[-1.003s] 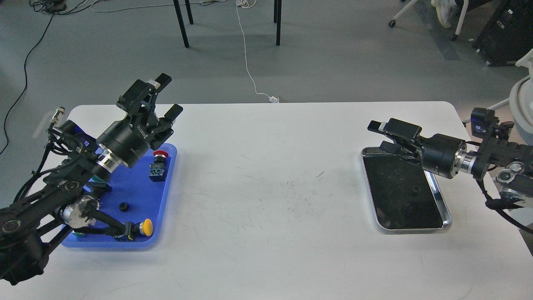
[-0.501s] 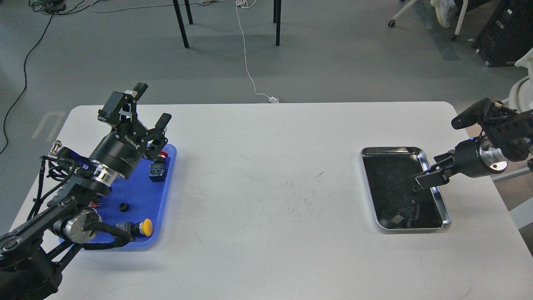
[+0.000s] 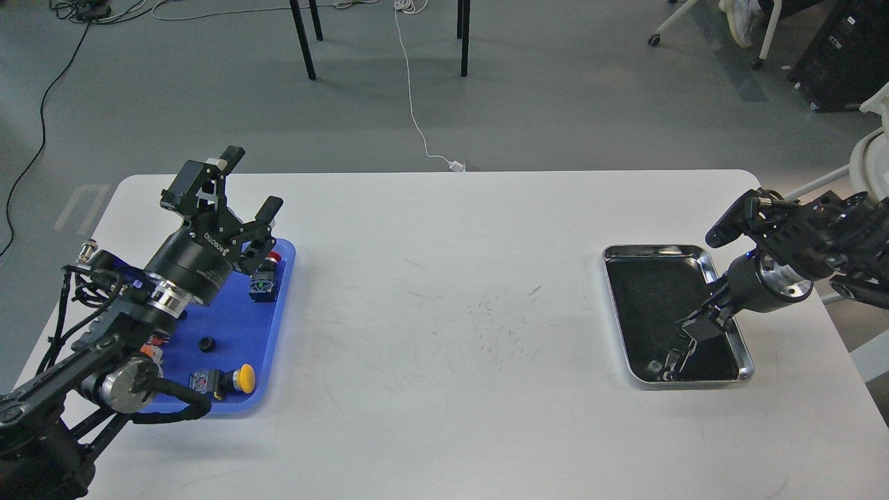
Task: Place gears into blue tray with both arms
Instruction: 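Lower the right gripper and grasp another black gear in the tray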
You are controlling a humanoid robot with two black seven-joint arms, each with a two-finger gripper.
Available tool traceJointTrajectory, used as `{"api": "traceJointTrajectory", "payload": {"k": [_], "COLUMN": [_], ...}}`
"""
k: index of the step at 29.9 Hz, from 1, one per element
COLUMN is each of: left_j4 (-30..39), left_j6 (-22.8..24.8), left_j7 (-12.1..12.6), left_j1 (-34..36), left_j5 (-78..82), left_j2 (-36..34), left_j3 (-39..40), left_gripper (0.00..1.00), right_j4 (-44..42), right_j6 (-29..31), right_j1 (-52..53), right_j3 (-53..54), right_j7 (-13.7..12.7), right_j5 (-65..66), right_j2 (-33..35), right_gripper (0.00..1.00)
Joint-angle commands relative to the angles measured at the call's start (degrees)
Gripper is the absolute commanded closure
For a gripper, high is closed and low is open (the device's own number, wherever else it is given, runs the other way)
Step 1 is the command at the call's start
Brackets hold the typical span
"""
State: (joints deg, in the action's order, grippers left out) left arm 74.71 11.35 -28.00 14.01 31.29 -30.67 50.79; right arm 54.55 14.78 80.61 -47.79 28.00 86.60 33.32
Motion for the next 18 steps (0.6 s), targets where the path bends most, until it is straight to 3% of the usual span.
{"api": "traceJointTrajectory", "payload": {"k": [1, 8, 18], "left_j4": [0.0, 0.0, 0.1], "left_j6": [0.0, 0.0, 0.0], "left_j7": [0.0, 0.0, 0.0], "left_j1": [0.0, 0.0, 0.0], "left_j5": [0.0, -0.1, 0.0], "left_j2": [-0.1, 0.1, -0.1], "left_j3": [0.0, -0.1, 0.0], "left_gripper": [0.02, 0.02, 0.02], "right_j4": [-0.4, -2.6, -3.3], "right_j6": [-0.1, -2.8, -4.3], "right_j1": [-1.2, -2.7, -3.0], "right_j3": [-0.6, -0.5, -0.5], "right_j7": [0.0, 0.0, 0.0], "right_j5": [0.0, -0.2, -0.4], "right_j2": [0.0, -0.9, -2.0], "right_gripper": [0.16, 0.25, 0.25]}}
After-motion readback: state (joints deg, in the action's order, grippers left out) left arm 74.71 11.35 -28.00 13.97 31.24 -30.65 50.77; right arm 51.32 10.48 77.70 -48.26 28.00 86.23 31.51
